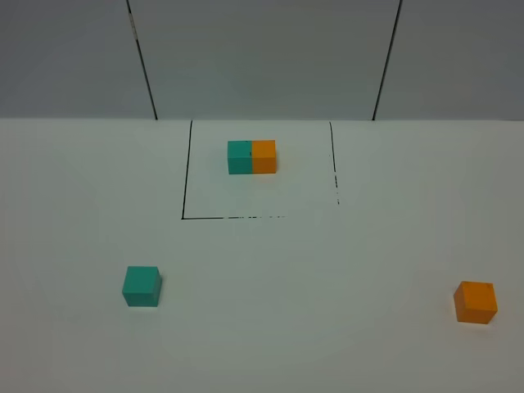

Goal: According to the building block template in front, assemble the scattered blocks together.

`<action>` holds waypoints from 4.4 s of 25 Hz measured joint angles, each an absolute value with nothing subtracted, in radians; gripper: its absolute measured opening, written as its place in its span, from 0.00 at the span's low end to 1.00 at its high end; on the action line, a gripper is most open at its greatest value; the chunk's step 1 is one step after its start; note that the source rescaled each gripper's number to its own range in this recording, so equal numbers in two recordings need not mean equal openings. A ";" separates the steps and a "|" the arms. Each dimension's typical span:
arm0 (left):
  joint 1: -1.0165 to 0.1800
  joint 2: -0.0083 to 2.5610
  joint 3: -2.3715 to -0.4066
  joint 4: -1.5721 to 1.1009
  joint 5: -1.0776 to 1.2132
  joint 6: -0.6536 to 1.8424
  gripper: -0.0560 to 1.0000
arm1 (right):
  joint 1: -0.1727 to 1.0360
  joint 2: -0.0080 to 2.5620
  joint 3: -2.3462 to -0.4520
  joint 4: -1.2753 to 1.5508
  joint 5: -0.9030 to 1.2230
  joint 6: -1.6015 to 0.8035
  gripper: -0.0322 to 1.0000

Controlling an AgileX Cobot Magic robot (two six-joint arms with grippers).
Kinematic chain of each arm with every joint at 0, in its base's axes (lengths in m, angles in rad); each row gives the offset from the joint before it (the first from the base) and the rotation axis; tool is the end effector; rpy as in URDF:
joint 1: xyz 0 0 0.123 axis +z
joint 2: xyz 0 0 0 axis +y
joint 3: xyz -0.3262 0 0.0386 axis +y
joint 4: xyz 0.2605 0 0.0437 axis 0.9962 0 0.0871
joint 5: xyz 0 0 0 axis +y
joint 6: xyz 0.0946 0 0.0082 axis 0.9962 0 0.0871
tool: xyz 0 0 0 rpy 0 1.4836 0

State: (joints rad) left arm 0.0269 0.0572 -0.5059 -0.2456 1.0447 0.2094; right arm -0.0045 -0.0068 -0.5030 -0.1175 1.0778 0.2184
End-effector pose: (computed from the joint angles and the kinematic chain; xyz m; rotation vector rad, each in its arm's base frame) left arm -0.0255 -0.0207 0.2884 0.1889 2.0489 -0.1500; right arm -0.0366 -0.0096 0.2811 0.2348 2.0324 -0.0073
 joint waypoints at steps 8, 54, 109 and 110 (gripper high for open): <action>0.027 0.102 -0.510 -0.232 1.013 0.094 0.46 | -0.005 -0.007 -0.503 -0.118 1.078 0.217 0.81; -0.250 1.636 -1.048 -0.155 0.839 -0.095 0.93 | -0.005 -0.007 -0.503 -0.118 1.078 0.218 0.81; -0.323 1.985 -1.087 -0.122 0.590 -0.229 0.06 | -0.005 -0.008 -0.503 -0.119 1.078 0.218 0.81; -0.325 1.984 -1.089 -0.111 0.606 -0.229 0.06 | -0.005 -0.008 -0.503 -0.119 1.078 0.218 0.81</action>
